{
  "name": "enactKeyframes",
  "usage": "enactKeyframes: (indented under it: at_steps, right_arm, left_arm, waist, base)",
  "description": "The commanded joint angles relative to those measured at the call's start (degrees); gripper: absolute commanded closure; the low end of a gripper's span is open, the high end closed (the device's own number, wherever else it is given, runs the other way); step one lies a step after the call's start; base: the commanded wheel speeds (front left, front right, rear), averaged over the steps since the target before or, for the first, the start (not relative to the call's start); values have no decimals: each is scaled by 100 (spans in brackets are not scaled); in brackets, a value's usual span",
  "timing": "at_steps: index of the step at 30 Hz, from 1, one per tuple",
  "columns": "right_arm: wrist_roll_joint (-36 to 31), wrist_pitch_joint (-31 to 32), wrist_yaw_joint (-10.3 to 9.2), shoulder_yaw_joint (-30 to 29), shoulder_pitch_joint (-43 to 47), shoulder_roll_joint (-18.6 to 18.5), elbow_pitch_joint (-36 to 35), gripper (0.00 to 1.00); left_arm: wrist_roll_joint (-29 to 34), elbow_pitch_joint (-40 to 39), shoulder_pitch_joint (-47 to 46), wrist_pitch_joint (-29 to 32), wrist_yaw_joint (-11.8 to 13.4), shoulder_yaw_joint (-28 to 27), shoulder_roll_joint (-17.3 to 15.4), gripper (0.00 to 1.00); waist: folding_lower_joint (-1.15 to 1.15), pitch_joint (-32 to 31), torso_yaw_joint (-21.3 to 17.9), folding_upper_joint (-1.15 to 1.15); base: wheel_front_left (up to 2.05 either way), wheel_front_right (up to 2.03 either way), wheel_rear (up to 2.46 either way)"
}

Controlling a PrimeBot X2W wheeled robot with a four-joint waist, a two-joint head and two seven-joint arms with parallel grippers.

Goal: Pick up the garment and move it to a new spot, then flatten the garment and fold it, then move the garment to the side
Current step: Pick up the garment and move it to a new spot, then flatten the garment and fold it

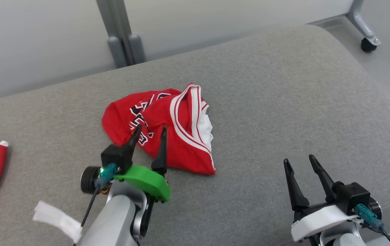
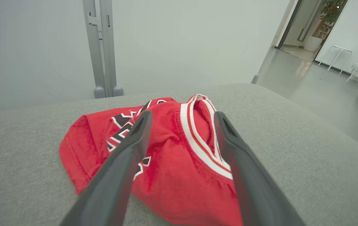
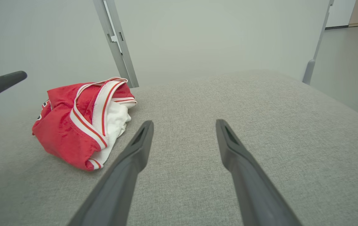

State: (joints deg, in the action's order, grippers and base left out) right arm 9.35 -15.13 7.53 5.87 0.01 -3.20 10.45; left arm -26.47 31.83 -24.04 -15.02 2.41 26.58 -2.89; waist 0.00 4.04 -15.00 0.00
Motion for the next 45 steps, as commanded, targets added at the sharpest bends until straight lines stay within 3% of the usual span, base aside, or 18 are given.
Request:
enactKeyframes:
  at_steps: [1, 6, 15, 33, 45]
  right_arm:
    - [-56, -3, -8, -12, 112, 4, -27, 0]
    - [-97, -3, -8, 11, 234, 8, -115, 0]
    - [-157, -3, -8, -20, 442, -32, -264, 0]
    - [116, -3, -8, 390, 544, -361, -431, 0]
    - [186, -3, -8, 325, 598, -268, -443, 0]
  left_arm:
    - [145, -303, 336, -19, 133, -149, -73, 0]
    - [596, -1928, 1708, -19, 379, -862, -86, 0]
    - [1065, -3117, 3221, -20, 158, -1613, -12, 0]
    - [1192, -3330, 3789, -21, 109, -1607, -2, 0]
    - [1249, -3243, 3841, -21, 117, -1605, -2, 0]
  waist:
    - [0, -386, 479, 0]
    - [0, -582, 806, 0]
    - [0, -819, 1103, 0]
    - [0, -937, 1213, 0]
    - [0, -937, 1210, 0]
  base:
    - [0, 0, 0]
    - [0, 0, 0]
    - [0, 0, 0]
    - [0, 0, 0]
    - [0, 0, 0]
